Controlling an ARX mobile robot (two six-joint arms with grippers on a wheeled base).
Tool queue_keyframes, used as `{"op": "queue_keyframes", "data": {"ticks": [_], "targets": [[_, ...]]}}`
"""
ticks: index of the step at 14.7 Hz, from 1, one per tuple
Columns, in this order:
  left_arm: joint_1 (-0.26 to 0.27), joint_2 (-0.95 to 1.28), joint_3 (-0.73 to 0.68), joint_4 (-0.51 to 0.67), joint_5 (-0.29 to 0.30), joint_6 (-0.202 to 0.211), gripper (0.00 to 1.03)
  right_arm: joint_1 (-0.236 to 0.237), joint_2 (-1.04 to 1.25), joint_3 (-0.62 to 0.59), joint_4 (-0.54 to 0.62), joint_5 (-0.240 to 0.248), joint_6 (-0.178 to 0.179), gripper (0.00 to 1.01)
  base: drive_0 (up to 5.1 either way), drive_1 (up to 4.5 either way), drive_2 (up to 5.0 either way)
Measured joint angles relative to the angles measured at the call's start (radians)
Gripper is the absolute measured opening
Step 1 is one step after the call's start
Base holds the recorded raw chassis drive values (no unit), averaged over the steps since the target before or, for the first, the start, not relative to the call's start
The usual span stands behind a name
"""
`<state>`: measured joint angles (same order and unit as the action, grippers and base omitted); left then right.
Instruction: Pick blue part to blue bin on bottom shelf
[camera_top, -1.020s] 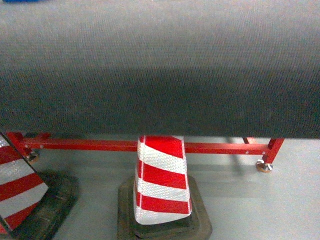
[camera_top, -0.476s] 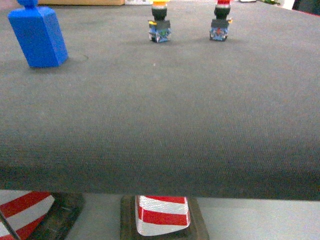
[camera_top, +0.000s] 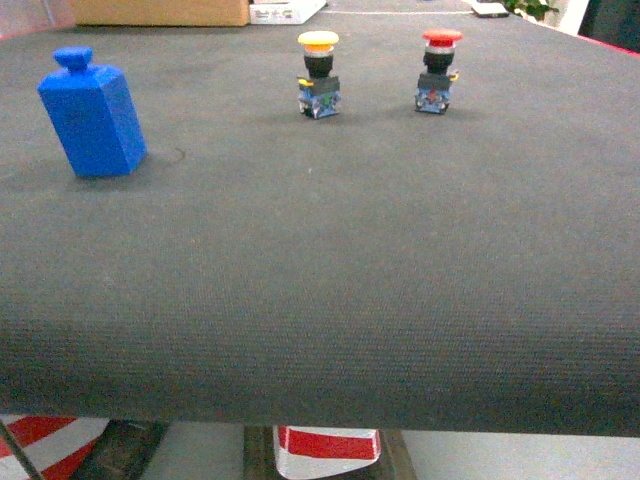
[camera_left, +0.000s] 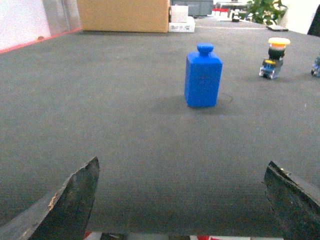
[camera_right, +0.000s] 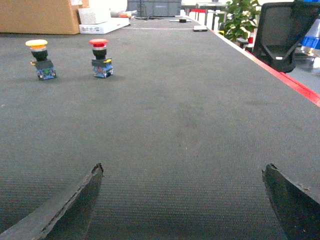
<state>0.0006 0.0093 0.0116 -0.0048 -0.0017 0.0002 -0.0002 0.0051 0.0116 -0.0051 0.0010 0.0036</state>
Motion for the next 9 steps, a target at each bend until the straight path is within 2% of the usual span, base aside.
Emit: {"op": "queue_keyframes", "data": {"ticks": [9], "targets": [[0.0, 0.0, 0.0, 0.003, 0.002, 0.0, 0.98, 0.0, 0.0, 0.0, 0.004, -0.001, -0.001, 0.98, 0.0, 0.0, 0.0]]}}
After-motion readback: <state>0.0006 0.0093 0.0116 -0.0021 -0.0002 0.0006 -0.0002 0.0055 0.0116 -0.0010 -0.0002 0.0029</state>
